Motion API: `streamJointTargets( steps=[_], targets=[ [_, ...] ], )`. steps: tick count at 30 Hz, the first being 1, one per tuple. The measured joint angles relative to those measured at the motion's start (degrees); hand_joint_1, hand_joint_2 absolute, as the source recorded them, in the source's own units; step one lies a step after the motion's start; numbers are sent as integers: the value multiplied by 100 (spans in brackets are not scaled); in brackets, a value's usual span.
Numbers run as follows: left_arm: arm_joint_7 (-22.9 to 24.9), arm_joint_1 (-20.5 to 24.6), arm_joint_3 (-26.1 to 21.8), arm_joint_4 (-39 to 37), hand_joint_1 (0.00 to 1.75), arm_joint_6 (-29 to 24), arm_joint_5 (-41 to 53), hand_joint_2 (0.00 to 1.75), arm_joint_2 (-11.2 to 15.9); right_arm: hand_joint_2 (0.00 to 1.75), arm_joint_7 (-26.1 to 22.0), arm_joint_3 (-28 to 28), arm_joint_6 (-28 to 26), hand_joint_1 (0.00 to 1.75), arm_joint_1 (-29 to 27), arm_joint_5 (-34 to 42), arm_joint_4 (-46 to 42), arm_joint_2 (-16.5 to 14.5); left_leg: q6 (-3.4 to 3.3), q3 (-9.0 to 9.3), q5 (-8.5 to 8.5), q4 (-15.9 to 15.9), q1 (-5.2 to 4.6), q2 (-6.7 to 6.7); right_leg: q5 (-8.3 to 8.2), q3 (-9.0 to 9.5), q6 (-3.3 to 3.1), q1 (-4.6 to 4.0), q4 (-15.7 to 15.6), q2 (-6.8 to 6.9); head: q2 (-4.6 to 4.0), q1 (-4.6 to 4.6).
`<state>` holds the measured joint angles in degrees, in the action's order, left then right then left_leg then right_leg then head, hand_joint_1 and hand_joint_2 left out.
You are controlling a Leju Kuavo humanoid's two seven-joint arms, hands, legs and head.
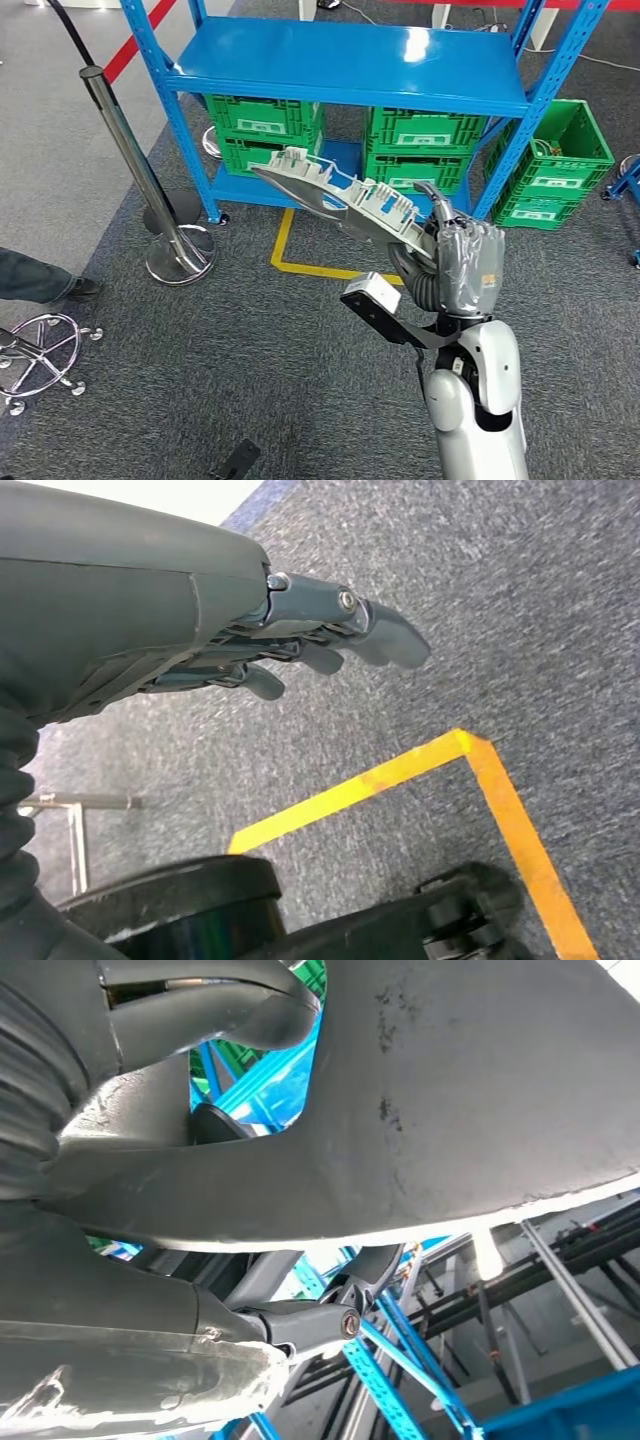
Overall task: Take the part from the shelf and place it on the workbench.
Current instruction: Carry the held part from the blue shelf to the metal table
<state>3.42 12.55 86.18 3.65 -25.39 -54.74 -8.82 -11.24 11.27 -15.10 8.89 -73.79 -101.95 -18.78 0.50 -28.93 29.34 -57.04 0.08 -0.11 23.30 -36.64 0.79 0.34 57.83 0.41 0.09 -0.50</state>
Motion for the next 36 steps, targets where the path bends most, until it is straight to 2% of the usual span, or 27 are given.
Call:
streamJointTargets(
  steps=[2,3,4,5,6,7,8,9,10,11,12,14,15,17,18,19,20,22,23,24,25,27,29,31,33,34,36],
  targets=[
    [1,-5,0,-1,0,1,-8,175,-3,175,0,1,1,175,4,1,3,-3,-70,-65,-101,51,0,10,-54,-44,64,14,-22,0,0,0],
    [1,-4,0,-1,0,1,-15,175,-5,175,1,0,0,175,6,2,4,-4,-118,-112,-165,72,7,22,47,-96,92,19,39,-7,0,-6],
    [0,-2,0,-2,0,1,-22,175,-9,175,0,-1,-1,175,7,2,4,-4,-160,-170,-233,93,18,33,241,-168,117,21,198,-15,0,-15],
    [-1,3,0,-2,0,1,-27,175,-12,175,-1,-1,-1,175,8,2,5,-4,-191,-239,-295,96,21,43,517,-263,135,27,484,-21,0,-25],
    [-1,5,0,-2,0,2,-32,175,-14,175,-1,-1,-1,175,7,2,6,-4,-210,-320,-356,92,19,44,797,-370,151,28,869,-24,0,-36],
    [-2,4,0,-2,0,7,-34,175,-16,175,-1,-2,-1,175,7,2,7,-4,-213,-400,-417,86,17,46,991,-445,166,31,1246,-24,0,-40],
    [-7,2,0,-2,0,14,-39,175,-16,175,0,-3,-1,175,6,2,9,-4,-209,-484,-478,80,15,49,1067,-465,178,32,1520,-24,0,-40],
    [-21,1,1,-2,0,22,-50,175,-15,175,1,-4,-2,175,5,3,11,-4,-202,-564,-534,74,14,51,1017,-400,185,33,1607,-23,0,-41],
    [-45,0,1,-2,0,29,-68,175,-15,175,1,-6,-4,175,5,3,13,-4,-192,-635,-580,69,15,52,873,-233,185,35,1475,-23,0,-41],
    [-77,0,3,-2,0,33,-91,175,-15,175,1,-7,-7,175,6,4,14,-4,-175,-695,-621,63,16,50,709,28,179,38,1153,-21,0,-42],
    [-112,0,6,-2,0,33,-117,175,-16,175,1,-8,-10,175,8,5,14,-4,-150,-746,-658,57,10,47,639,344,169,35,730,-21,0,-42],
    [-187,-3,13,-2,0,30,-171,175,-16,175,1,-11,-17,175,10,8,15,-4,-91,-812,-738,45,-4,44,684,819,138,25,12,-29,0,-38],
    [-228,-6,16,-2,0,31,-200,175,-16,175,1,-16,-23,175,9,9,17,-4,-63,-832,-781,45,-11,45,749,906,121,15,-146,-35,0,-37],
    [-298,-17,17,-2,0,35,-249,175,-16,175,1,-32,-31,175,5,10,23,-4,-8,-859,-830,45,-4,45,723,872,52,18,-188,-35,0,-38],
    [-322,-24,19,-2,0,39,-263,175,-16,175,1,-38,-33,175,6,11,25,-4,23,-884,-776,5,1,42,690,853,3,25,-188,-30,0,-33],
    [-345,-29,22,-2,0,47,-272,175,-14,175,1,-44,-33,175,7,13,25,-5,54,-940,-633,-142,6,39,654,833,-49,34,-195,-22,0,-26],
    [-369,-31,27,-2,0,56,-278,175,-10,175,1,-49,-33,175,9,15,26,-5,82,-1038,-416,-418,13,36,621,810,-92,40,-198,-14,0,-21],
    [-413,-34,39,-2,0,79,-283,175,-3,175,1,-59,-33,175,11,20,31,-6,121,-1306,40,-1226,17,34,578,747,-129,30,-180,-8,0,-11],
    [-430,-37,44,-2,0,87,-286,175,1,175,1,-65,-32,175,11,22,37,-6,127,-1389,149,-1534,18,34,564,715,-134,25,-164,-7,0,-11],
    [-445,-39,46,-2,0,94,-288,175,4,175,1,-71,-32,175,10,24,42,-6,123,-1387,147,-1653,18,34,557,688,-134,21,-144,-9,0,-10],
    [-460,-42,49,-2,0,100,-290,175,7,175,1,-75,-31,175,10,26,46,-6,109,-1278,42,-1546,17,34,555,670,-133,16,-122,-13,0,-10],
    [-490,-39,52,-3,0,102,-291,175,17,175,1,-79,-33,175,14,30,50,-5,41,-848,-273,-865,9,22,563,647,-124,5,-86,-24,0,-12],
    [-520,-33,55,-4,0,108,-300,175,30,175,1,-80,-37,175,27,34,52,-5,-27,-528,-420,-285,-14,5,556,609,-86,-10,-64,-33,0,-10],
    [-547,-32,66,-4,0,119,-323,175,40,175,1,-83,-40,175,39,37,55,-6,-55,-482,-413,-136,-35,-1,529,569,-31,-12,-59,-34,0,-1],
    [-567,-27,85,-4,0,137,-340,175,43,175,1,-84,-45,175,48,37,55,-5,-95,-468,-414,-37,-6,7,586,513,25,-11,-9,-30,0,0],
    [-576,-23,95,-4,0,148,-343,175,42,175,1,-84,-47,175,58,37,54,-4,-123,-462,-420,9,12,12,682,445,52,-13,116,-30,0,-12],
    [-593,-21,113,-4,0,167,-345,175,35,175,1,-84,-49,175,82,40,54,-4,-169,-472,-442,48,27,18,1009,166,99,-6,714,-34,0,-34]
  ],
)
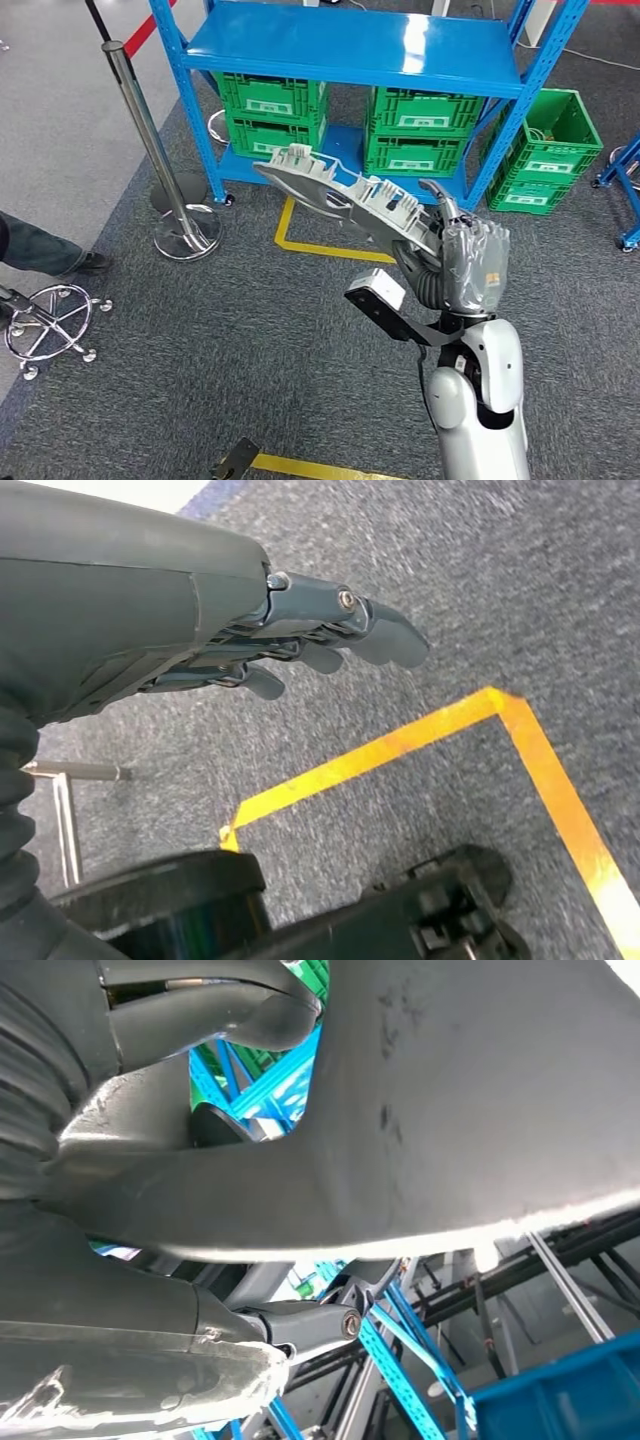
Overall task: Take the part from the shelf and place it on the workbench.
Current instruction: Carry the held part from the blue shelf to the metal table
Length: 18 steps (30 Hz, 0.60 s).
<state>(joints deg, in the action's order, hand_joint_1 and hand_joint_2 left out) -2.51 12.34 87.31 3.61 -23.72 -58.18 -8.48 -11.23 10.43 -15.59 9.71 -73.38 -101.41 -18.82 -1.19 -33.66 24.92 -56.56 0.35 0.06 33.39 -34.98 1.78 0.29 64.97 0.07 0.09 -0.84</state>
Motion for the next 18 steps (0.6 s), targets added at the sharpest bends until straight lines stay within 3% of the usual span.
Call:
streamJointTargets(
  steps=[2,3,4,6,8,12,14,16,18],
  targets=[
    [-9,-7,16,-1,0,7,-4,175,-2,175,2,-1,-1,175,11,4,2,0,-16,-28,-18,-6,-1,4,265,-331,35,16,723,0,0,-6],
    [-9,-10,21,-1,0,7,-6,175,-1,175,6,-2,-1,175,10,5,4,0,-14,-35,-26,-8,-1,6,257,-393,47,25,855,1,0,-5],
    [-9,-10,24,-2,0,7,-7,175,-1,175,10,-3,0,175,10,5,6,0,-9,-39,-33,-11,-1,6,138,-345,54,34,759,2,0,-7],
    [-9,-8,26,-2,0,7,-7,175,-6,175,15,-4,0,175,24,5,8,0,11,-39,-45,-20,0,3,-256,22,52,51,20,6,0,-6],
    [-9,-2,27,-2,0,11,-14,175,-8,175,16,-4,-2,175,56,5,9,0,60,-74,-71,-48,-20,-5,-465,342,31,48,-611,4,0,-2],
    [-9,-6,31,-2,0,29,-42,175,-9,175,22,-22,-6,175,84,2,15,0,196,-168,-111,-87,-22,-6,-522,344,-82,41,-740,-15,0,8],
    [-9,-3,32,-2,0,29,-46,175,-9,175,24,-29,-6,175,100,1,17,0,251,-283,133,-360,-11,-9,-576,313,-166,59,-761,-2,0,32],
    [-9,-5,33,-2,0,31,-49,175,-8,175,25,-31,-6,175,117,1,18,0,290,-562,564,-1075,-1,-10,-617,256,-220,54,-760,7,0,57],
    [-9,-11,34,-2,0,37,-56,175,-5,175,27,-34,-6,175,117,1,29,0,304,-762,788,-1655,3,-10,-650,196,-237,42,-749,8,0,59]
  ],
)
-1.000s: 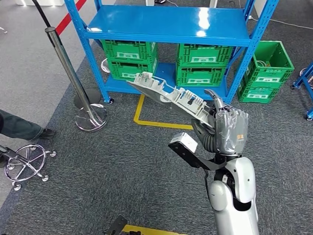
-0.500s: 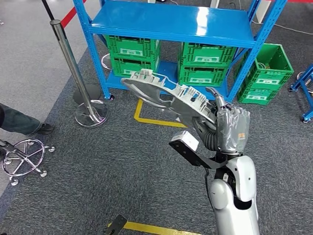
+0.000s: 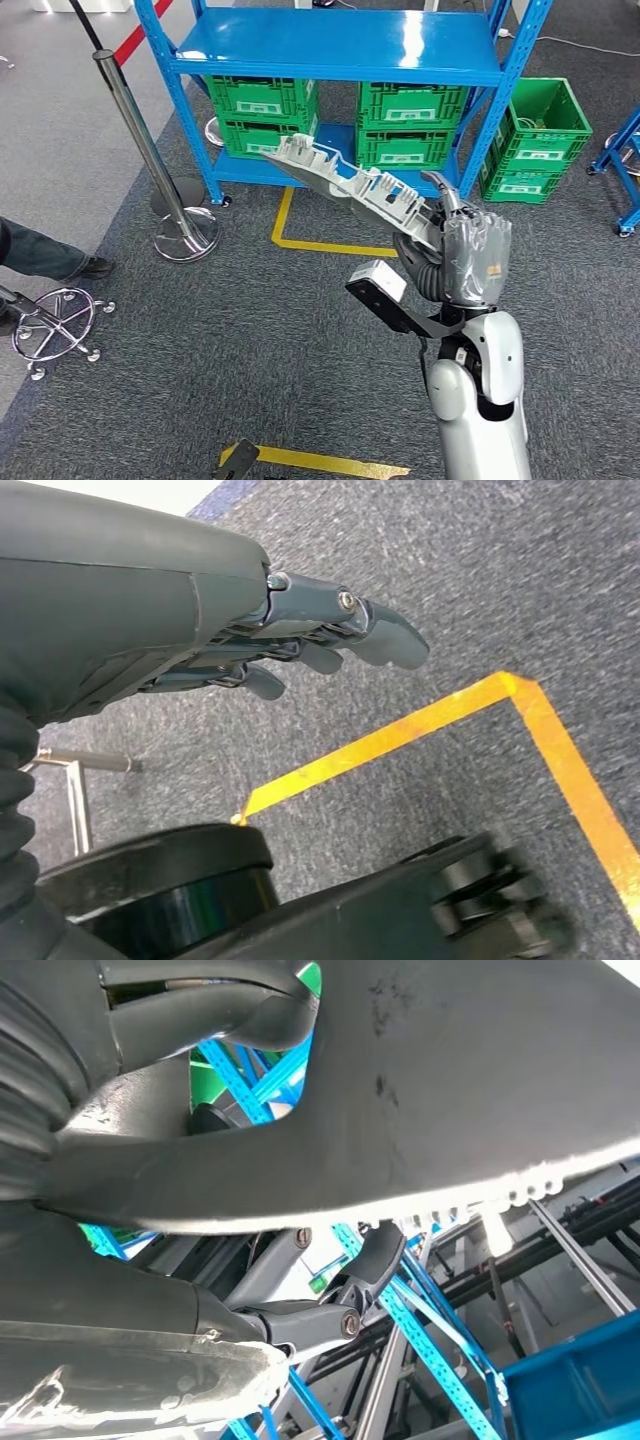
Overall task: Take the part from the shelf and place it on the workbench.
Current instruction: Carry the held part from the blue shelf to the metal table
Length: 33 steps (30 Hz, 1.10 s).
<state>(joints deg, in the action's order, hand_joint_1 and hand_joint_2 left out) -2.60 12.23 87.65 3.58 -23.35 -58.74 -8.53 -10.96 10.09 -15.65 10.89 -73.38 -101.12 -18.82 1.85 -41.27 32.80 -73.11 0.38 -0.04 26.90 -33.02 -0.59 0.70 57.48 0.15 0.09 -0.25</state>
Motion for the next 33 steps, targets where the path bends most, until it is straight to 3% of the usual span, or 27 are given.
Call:
streamJointTargets(
  steps=[1,2,4,6,9,10,12,14,15,16,17,19,21,22,24,26,28,30,31,32,33],
  targets=[
    [0,-1,1,0,0,3,-3,175,1,175,2,-1,0,175,-2,-1,8,0,-8,41,-48,-3,0,0,-13,-24,2,-5,8,-3,0,0],
    [0,0,1,0,0,4,-6,175,1,175,3,-2,0,175,-2,-1,15,0,-26,188,-184,205,-1,0,-23,-38,7,-11,15,-7,0,1],
    [0,8,3,0,0,5,-8,175,3,175,12,-3,-2,175,8,-24,19,0,-97,642,-503,948,-15,-2,-41,-53,31,-28,26,-17,0,-1],
    [1,23,11,0,0,16,-9,175,6,175,45,-3,-9,175,28,-97,19,0,-160,906,-600,1455,-35,-5,-67,-91,79,-47,43,-16,0,-3],
    [11,20,36,-2,0,50,-31,175,4,175,114,-5,-18,175,42,-229,21,0,-226,899,-605,1581,-29,-13,-99,-158,172,-52,47,5,0,-5],
    [16,17,44,-2,0,60,-43,175,2,175,132,-7,-20,175,48,-259,21,0,-255,895,-635,1608,-15,-15,-41,-200,201,-52,105,5,0,-13],
    [20,22,62,-2,0,70,-59,175,-4,175,151,-8,-23,175,69,-291,21,0,-304,881,-685,1647,8,-14,256,-411,252,-42,554,-3,0,-32],
    [20,23,83,-2,0,73,-62,175,-6,175,163,-8,-24,175,82,-314,33,1,-322,850,-706,1645,1,-32,614,-718,295,-32,1303,-4,0,-44],
    [23,20,93,-2,0,73,-62,175,-4,175,174,-9,-24,175,81,-337,46,2,-322,838,-715,1643,-2,-52,690,-814,306,-30,1550,-4,0,-42],
    [27,17,100,-2,0,73,-62,175,-2,175,187,-10,-25,175,80,-365,62,3,-318,829,-724,1642,-3,-85,662,-815,310,-28,1602,-6,0,-43],
    [32,16,107,-2,0,73,-62,175,-1,175,201,-14,-26,175,80,-391,76,4,-310,825,-733,1640,-4,-130,532,-701,305,-24,1424,-18,0,-44],
    [37,24,121,-2,0,73,-63,175,-8,175,217,-23,-31,175,90,-424,97,4,-284,815,-753,1637,-8,-241,190,-263,269,-5,656,-191,0,-42],
    [43,43,133,-2,0,74,-64,175,-13,175,224,-28,-46,175,107,-432,111,5,-229,761,-789,1612,-13,-352,56,49,232,20,89,-392,0,-34],
    [46,47,136,-2,0,77,-66,175,-14,175,228,-30,-56,175,114,-433,119,5,-196,723,-811,1603,-10,-399,76,85,218,24,19,-435,0,-28],
    [54,38,138,-3,0,85,-67,175,-10,175,240,-38,-69,175,118,-440,136,7,-131,662,-843,1596,10,-497,59,80,181,28,2,-335,0,-24],
    [59,30,139,-5,0,89,-68,175,-7,175,247,-44,-70,175,118,-447,146,6,-79,570,-721,1435,2,-409,32,86,117,48,-29,-204,0,5],
    [61,39,140,-7,0,88,-68,175,-5,175,246,-48,-71,175,120,-447,152,5,-25,284,-365,807,-4,-177,23,84,68,48,-44,-56,0,49],
    [61,36,141,-7,0,89,-69,175,-3,175,247,-54,-71,175,120,-447,166,6,17,-44,-67,69,12,-69,26,73,53,39,-42,94,0,64],
    [62,30,142,-7,0,90,-69,175,-3,175,248,-55,-71,175,119,-448,177,7,27,-93,-62,-68,18,-52,27,71,52,37,-40,163,0,66],
    [63,24,142,-7,0,91,-69,175,-2,175,248,-56,-69,175,119,-448,186,7,26,-35,-161,15,21,-35,28,73,52,36,-39,229,0,66],
    [65,23,142,-7,0,92,-69,175,1,175,248,-56,-69,175,120,-447,191,7,13,137,-344,316,19,10,30,79,56,34,-38,292,0,68]
  ],
)
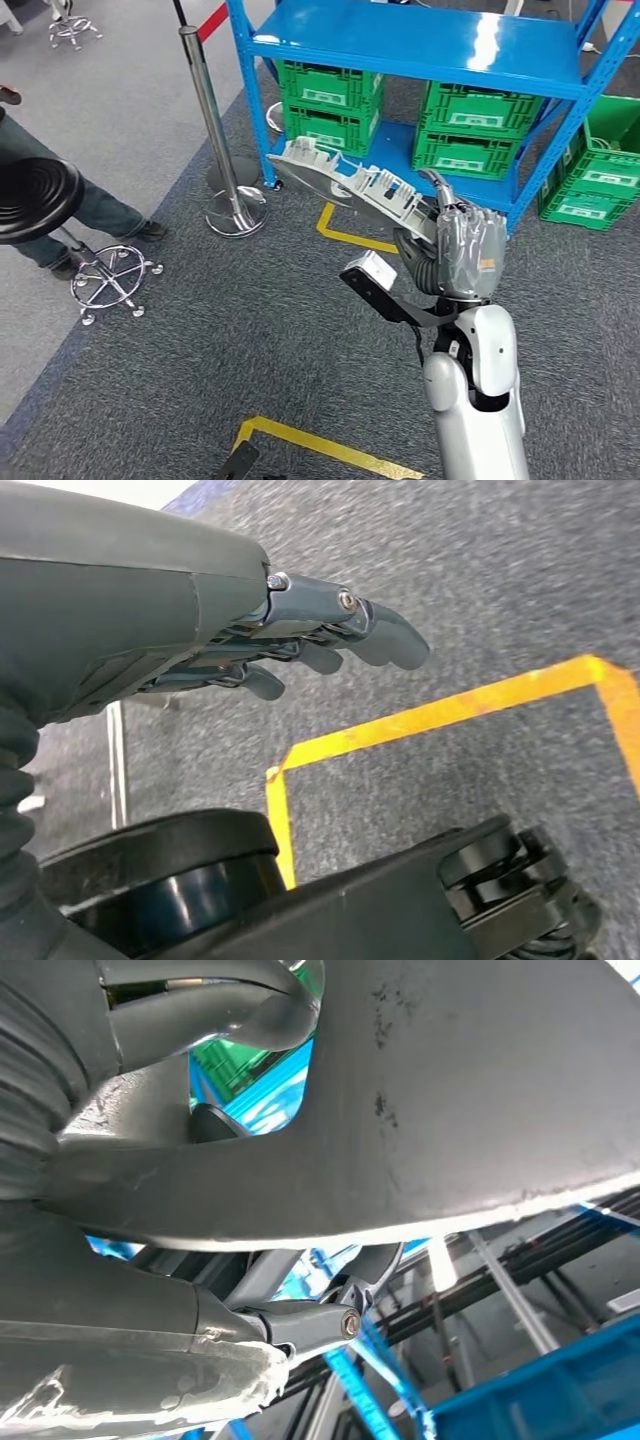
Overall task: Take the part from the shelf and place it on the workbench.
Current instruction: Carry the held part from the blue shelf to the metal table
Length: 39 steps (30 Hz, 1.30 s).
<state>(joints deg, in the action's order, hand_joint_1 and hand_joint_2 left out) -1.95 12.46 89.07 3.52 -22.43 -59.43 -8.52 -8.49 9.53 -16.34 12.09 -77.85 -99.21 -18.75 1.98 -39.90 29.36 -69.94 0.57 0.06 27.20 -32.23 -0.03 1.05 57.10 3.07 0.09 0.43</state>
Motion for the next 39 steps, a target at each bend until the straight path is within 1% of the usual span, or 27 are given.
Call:
streamJointTargets(
  steps=[2,4,6,8,10,12,13,14,15,17,18,19,20,21,22,24,26,28,29,30,31,32,34,35,37,38,39],
  targets=[
    [4,15,0,0,0,3,0,175,8,175,-1,0,2,175,7,1,2,0,-60,431,-332,792,-41,254,15,14,23,-23,11,109,0,2],
    [5,42,0,-1,0,10,0,175,10,175,-3,-1,2,175,19,1,4,0,-137,626,-410,1214,-91,447,29,3,65,-66,29,220,0,-2],
    [10,47,0,-2,0,22,0,175,11,175,-5,2,4,175,31,0,9,0,-209,604,-396,1265,-102,360,39,-1,116,-84,30,343,0,-4],
    [20,33,0,-2,0,37,0,175,14,175,-6,8,7,175,51,-3,16,0,-284,593,-434,1295,-79,221,155,-50,175,-57,141,192,0,-7],
    [26,41,0,-2,0,56,0,175,13,175,-6,8,8,175,71,-5,20,3,-340,581,-463,1313,-56,86,485,-307,211,-29,703,-140,0,-26],
    [29,49,0,-2,0,71,0,175,7,175,-4,7,9,175,71,-5,31,11,-364,563,-475,1312,-61,-64,806,-674,221,-28,1484,-279,0,-36],
    [33,45,0,-2,0,75,0,175,5,175,-3,6,11,175,68,-5,42,17,-367,559,-479,1309,-64,-143,836,-783,222,-30,1689,-295,0,-37],
    [36,39,0,-2,0,75,0,175,5,175,-1,5,14,175,65,-5,52,22,-366,561,-481,1306,-66,-228,742,-787,218,-30,1667,-304,0,-36],
    [39,34,0,-2,0,75,0,175,6,175,2,5,16,175,66,-5,60,27,-364,566,-482,1301,-66,-315,545,-678,208,-26,1411,-325,0,-37],
    [42,39,0,-2,0,76,0,175,4,175,2,6,20,175,80,-3,69,33,-340,556,-483,1282,-70,-476,139,-317,189,7,628,-556,0,-34],
    [45,46,0,-2,0,76,0,175,3,175,2,6,21,175,92,2,73,34,-316,526,-491,1262,-69,-547,48,-173,181,28,321,-690,0,-33],
    [49,51,0,-2,0,77,0,175,3,175,3,5,24,175,99,6,81,36,-280,483,-506,1246,-62,-610,30,-101,175,40,164,-796,0,-26],
    [54,49,0,-2,0,77,0,175,5,175,5,5,27,175,102,8,92,37,-242,439,-527,1235,-51,-673,58,-78,166,40,129,-826,0,-23],
    [58,40,0,-3,0,77,0,175,8,175,9,5,30,175,104,7,105,37,-210,407,-544,1228,-35,-741,63,-75,151,36,104,-771,0,-21],
    [60,27,0,-4,0,77,0,175,11,175,13,7,33,175,101,4,121,37,-177,385,-536,1213,-31,-716,55,-70,128,34,102,-702,0,-17],
    [60,21,1,-6,0,77,0,175,17,175,16,9,35,175,103,1,143,37,-117,271,-387,988,-46,-454,45,-43,65,39,74,-546,0,16],
    [60,39,2,-7,0,77,0,175,20,175,17,10,35,175,104,2,155,38,-65,-54,-51,313,-41,-139,58,-28,13,23,69,-370,0,48],
    [60,42,2,-7,0,77,0,175,21,175,18,9,36,175,99,2,175,39,-41,-369,165,-332,-17,-56,74,-22,-9,9,71,-196,0,49],
    [60,35,2,-7,0,77,0,175,23,175,18,9,37,175,97,2,185,39,-40,-389,117,-377,-10,-45,82,-16,-11,6,72,-119,0,50],
    [60,29,2,-7,0,77,0,175,25,175,18,9,37,175,97,2,193,39,-50,-297,-25,-207,-9,-26,91,-5,-8,2,72,-52,0,51],
    [60,26,2,-7,0,77,0,175,28,175,18,9,38,175,98,3,197,39,-73,-109,-226,138,-15,32,103,14,0,-2,72,11,0,51],
    [60,29,2,-7,0,77,0,175,32,175,18,9,38,175,101,3,199,39,-108,105,-385,524,-45,169,119,32,13,-10,71,68,0,50],
    [64,52,2,-7,0,77,0,175,36,175,18,8,38,175,112,8,201,39,-190,389,-515,1073,-118,405,150,48,58,-46,81,173,0,47],
    [68,62,2,-7,0,77,0,175,37,175,17,9,39,175,115,9,204,39,-221,421,-490,1161,-148,451,161,51,81,-64,80,233,0,43],
    [80,59,2,-7,0,77,0,175,40,175,17,16,46,175,119,11,209,40,-280,416,-493,1211,-143,327,189,67,135,-75,65,353,0,38],
    [85,52,2,-8,0,77,0,175,42,175,16,20,50,175,123,10,211,40,-307,425,-506,1234,-128,254,240,63,161,-65,95,310,0,33],
    [90,49,2,-9,0,77,-1,175,43,175,16,22,54,175,130,12,213,41,-339,435,-521,1257,-112,185,337,15,182,-54,220,195,0,26]
  ],
)
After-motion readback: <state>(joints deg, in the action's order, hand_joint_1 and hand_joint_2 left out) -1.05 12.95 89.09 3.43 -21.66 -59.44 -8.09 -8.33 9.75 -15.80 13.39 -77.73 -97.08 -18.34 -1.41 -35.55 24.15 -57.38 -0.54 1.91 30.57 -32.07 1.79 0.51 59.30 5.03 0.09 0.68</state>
